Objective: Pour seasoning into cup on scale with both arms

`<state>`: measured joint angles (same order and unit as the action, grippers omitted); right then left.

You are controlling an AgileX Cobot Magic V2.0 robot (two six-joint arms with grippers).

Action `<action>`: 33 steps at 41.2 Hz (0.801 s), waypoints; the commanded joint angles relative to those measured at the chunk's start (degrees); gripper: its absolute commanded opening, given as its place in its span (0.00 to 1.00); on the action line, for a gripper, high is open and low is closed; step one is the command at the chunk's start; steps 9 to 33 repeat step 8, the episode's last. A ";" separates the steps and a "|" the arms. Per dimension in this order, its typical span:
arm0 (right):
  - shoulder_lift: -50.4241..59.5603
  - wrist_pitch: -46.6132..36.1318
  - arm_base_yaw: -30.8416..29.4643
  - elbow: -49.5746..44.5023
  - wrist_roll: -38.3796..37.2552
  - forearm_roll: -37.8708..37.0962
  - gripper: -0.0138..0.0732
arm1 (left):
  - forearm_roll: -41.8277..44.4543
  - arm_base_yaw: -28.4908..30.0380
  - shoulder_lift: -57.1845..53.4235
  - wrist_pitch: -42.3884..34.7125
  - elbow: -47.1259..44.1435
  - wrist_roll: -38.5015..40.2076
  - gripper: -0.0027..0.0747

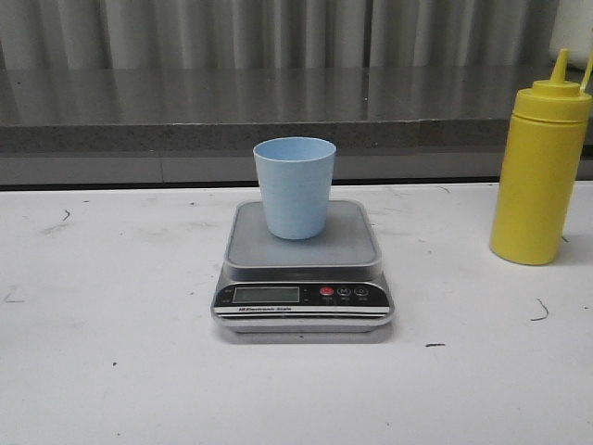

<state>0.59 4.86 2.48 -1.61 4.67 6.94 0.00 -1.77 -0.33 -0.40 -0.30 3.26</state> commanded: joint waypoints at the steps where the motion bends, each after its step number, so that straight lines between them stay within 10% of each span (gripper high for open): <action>1: 0.96 -5.28 -0.35 0.41 0.44 0.17 0.02 | -0.32 -0.06 -0.84 -4.88 -1.38 0.13 0.01; 33: 0.96 -5.28 -0.35 0.41 0.44 0.17 0.02 | -0.32 -0.06 -0.84 -4.88 -1.38 0.13 0.01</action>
